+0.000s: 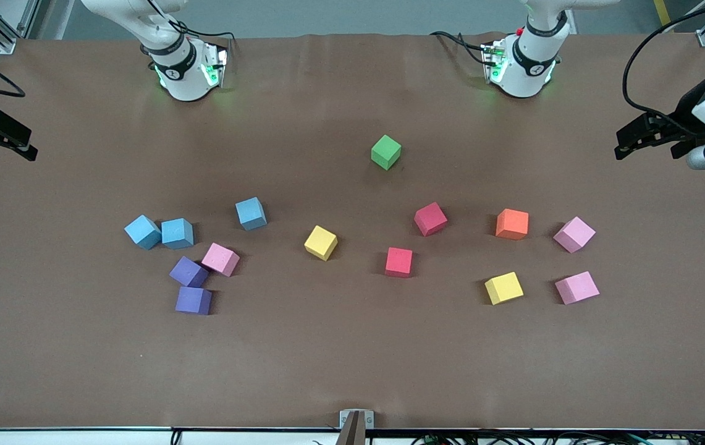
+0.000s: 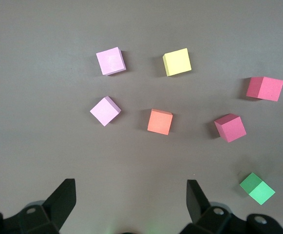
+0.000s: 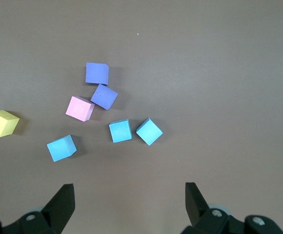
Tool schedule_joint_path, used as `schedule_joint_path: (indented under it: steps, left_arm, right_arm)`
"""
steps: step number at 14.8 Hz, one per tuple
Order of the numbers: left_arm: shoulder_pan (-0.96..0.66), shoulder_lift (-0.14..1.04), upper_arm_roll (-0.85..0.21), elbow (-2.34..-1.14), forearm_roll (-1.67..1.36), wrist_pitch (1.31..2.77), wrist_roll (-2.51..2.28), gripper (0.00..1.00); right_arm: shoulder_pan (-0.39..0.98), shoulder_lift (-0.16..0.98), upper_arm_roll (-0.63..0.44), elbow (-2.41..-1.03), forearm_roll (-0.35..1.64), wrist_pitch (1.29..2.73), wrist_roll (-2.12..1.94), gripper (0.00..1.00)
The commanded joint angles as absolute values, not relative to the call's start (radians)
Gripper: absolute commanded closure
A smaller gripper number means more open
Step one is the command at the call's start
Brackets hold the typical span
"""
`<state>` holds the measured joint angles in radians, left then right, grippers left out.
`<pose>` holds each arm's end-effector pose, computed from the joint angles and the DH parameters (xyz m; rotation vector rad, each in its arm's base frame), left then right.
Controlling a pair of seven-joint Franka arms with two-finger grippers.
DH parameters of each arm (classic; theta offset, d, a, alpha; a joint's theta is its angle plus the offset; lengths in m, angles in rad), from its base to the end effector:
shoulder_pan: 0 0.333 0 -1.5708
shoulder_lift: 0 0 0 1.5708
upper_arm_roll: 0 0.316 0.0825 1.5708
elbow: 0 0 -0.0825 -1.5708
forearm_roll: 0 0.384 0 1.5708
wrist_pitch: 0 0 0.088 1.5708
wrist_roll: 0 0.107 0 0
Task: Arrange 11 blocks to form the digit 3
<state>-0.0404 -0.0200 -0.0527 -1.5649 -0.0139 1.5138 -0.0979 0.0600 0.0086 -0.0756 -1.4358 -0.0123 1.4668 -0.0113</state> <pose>0.5400 -0.0523 0.6333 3.1314 0.0067 -0.0504 0.5460 -0.0097 0.6735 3.1282 -0.0089 0.0348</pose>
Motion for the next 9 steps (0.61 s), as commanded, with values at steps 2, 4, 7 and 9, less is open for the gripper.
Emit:
schedule_joint_path:
  steps: [2,4,7,9]
  left_arm:
    - [-0.041,-0.015,-0.054,-1.542,-0.015,1.493,-0.092,0.0]
    - [-0.038,-0.014,-0.054,-1.539,-0.015,1.493,-0.095,0.0]
    - [-0.044,0.029,-0.054,-1.496,-0.014,1.493,-0.091,0.0]
    - [-0.054,0.057,-0.057,-1.494,-0.015,1.493,-0.087,0.0]
  right_arm:
    - [0.057,0.014,-0.072,-1.425,-0.009,1.466,-0.02,0.0]
    - [0.057,0.014,-0.072,-1.425,-0.008,1.466,-0.018,0.0]
    - [0.058,0.014,-0.071,-1.425,-0.002,1.465,-0.017,0.0]
    - [0.061,0.018,-0.071,-1.428,-0.002,1.465,-0.015,0.0]
